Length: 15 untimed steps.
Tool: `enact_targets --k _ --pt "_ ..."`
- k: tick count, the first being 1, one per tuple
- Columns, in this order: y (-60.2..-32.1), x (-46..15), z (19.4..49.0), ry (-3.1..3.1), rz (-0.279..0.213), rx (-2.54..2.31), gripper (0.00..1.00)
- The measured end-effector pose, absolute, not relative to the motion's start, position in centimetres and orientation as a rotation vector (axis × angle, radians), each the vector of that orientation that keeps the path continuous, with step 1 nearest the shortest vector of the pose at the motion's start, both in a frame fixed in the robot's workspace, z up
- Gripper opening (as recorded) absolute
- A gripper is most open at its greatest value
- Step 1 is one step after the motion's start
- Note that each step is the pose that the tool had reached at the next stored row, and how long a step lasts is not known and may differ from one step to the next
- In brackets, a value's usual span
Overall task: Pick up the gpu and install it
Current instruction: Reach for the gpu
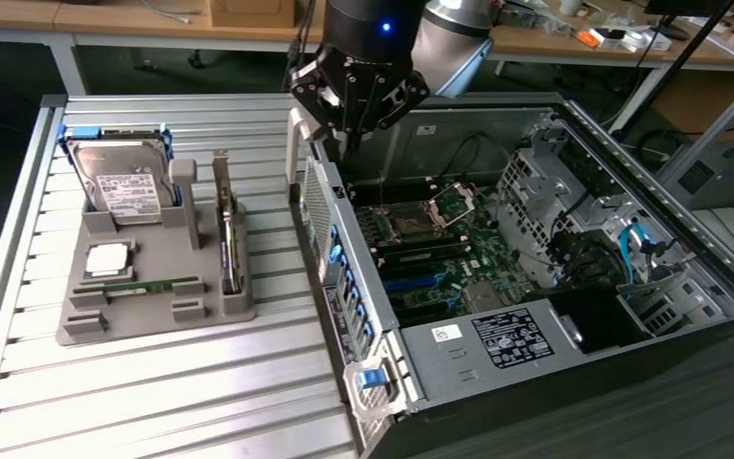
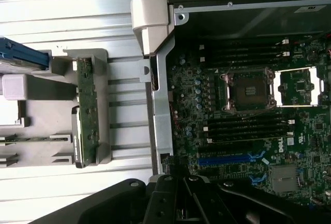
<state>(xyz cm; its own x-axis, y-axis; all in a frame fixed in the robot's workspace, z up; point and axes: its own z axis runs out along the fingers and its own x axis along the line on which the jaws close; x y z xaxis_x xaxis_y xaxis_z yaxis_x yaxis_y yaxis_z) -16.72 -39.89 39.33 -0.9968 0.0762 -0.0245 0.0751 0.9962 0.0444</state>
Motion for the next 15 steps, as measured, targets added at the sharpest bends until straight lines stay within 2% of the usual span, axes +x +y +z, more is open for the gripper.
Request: enact_targets --k 15 --pt "-39.89 -17.55 39.33 3.113 0.068 0.118 0.11"
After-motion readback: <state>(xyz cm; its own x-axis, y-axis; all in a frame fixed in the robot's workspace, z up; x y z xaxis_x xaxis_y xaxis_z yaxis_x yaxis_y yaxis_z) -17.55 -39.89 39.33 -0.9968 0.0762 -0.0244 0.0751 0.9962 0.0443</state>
